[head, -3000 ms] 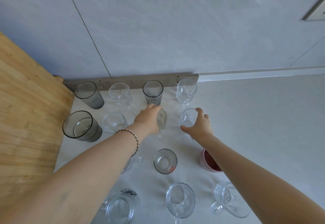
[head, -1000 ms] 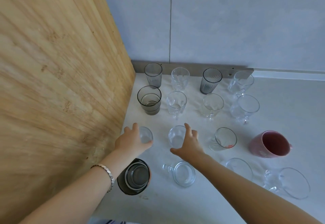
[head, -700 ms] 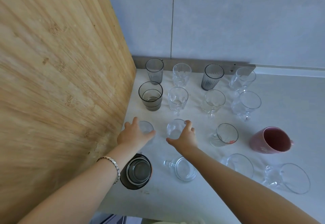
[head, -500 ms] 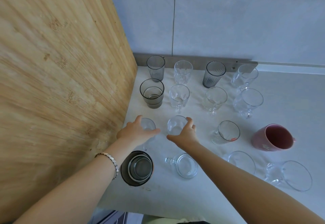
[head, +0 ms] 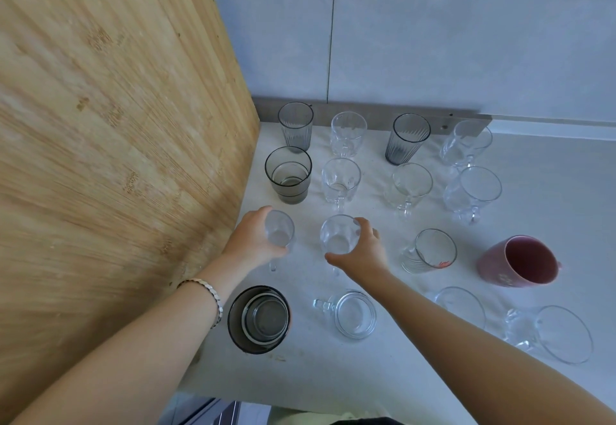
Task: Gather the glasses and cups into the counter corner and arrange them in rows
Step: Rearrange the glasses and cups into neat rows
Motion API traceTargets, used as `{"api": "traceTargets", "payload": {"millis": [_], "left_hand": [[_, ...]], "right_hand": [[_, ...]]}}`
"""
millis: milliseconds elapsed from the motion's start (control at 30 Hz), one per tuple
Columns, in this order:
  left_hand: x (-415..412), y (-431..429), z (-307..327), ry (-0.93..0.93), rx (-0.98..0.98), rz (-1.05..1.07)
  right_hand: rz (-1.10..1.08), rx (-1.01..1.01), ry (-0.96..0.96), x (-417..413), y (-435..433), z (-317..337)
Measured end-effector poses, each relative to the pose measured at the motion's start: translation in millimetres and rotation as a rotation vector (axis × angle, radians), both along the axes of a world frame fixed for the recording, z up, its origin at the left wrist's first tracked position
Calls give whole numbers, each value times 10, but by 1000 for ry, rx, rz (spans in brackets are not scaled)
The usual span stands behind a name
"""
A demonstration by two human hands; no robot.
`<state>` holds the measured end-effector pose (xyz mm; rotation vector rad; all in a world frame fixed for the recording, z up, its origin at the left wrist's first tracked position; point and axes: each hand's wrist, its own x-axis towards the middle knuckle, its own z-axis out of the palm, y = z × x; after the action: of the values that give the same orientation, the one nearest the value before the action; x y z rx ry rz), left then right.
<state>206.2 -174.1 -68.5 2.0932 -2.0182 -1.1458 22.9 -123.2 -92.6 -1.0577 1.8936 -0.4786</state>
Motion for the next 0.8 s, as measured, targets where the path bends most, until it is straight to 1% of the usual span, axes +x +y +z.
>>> {"api": "traceTargets", "payload": {"millis": [133, 333, 567, 633, 700, 733, 800], "left_hand": [[-2, 11, 1, 1, -15, -5], [-5, 8, 21, -21, -5, -46], [-37, 30, 13, -91, 21, -78], [-64, 42, 13, -127, 49, -64], [-158, 73, 27, -205, 65, -51], [-249, 105, 51, -259, 41, -58], [-516, 183, 110, -315, -81, -126]], "right_hand": [[75, 31, 49, -16, 47, 18], [83, 33, 62, 2, 93, 25], [124, 6, 52, -39, 107, 8], [151, 15, 60, -49, 121, 16], [172, 27, 73, -82, 145, 61], [174, 15, 77, -124, 161, 114], [171, -61, 99, -300, 203, 264]]}}
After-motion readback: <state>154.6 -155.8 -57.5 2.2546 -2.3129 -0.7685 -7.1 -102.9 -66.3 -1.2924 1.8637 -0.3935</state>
